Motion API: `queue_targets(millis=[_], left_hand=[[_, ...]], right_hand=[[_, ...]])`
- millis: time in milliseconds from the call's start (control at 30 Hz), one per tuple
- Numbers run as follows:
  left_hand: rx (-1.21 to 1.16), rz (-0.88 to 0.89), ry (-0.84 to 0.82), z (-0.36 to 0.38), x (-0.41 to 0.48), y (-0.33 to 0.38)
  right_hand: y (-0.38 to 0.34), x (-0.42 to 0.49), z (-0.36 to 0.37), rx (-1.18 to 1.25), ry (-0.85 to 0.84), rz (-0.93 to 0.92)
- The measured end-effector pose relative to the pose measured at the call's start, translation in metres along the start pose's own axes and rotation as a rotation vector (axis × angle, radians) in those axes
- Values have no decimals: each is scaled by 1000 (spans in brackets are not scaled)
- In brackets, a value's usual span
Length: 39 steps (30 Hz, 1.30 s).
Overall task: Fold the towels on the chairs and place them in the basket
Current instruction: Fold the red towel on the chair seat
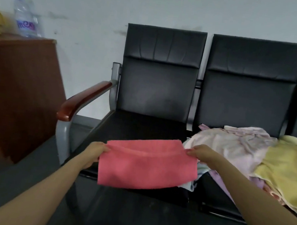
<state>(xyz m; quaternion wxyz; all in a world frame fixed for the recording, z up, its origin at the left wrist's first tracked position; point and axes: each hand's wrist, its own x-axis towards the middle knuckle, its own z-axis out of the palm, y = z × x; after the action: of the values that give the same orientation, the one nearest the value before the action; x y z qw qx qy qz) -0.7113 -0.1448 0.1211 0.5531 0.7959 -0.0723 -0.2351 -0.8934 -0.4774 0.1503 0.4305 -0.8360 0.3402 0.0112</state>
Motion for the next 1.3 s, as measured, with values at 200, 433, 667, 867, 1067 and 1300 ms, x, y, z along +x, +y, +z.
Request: queue_targets(millis=[200, 433, 667, 867, 1067, 1300], left_hand=[[-81, 62, 124, 9, 45, 2], [146, 93, 308, 19, 105, 4], [433, 58, 396, 27, 122, -27], [726, -179, 187, 12, 98, -43], [463, -35, 177, 21, 67, -26], [298, 172, 298, -28, 35, -4]], right_hand=[[-8, 39, 4, 179, 173, -170], [-34, 124, 17, 38, 290, -208], [-7, 157, 59, -218, 299, -122], [-7, 117, 87, -503, 339, -532], [-31, 78, 113, -589, -6, -583], [-48, 48, 152, -746, -240, -573]])
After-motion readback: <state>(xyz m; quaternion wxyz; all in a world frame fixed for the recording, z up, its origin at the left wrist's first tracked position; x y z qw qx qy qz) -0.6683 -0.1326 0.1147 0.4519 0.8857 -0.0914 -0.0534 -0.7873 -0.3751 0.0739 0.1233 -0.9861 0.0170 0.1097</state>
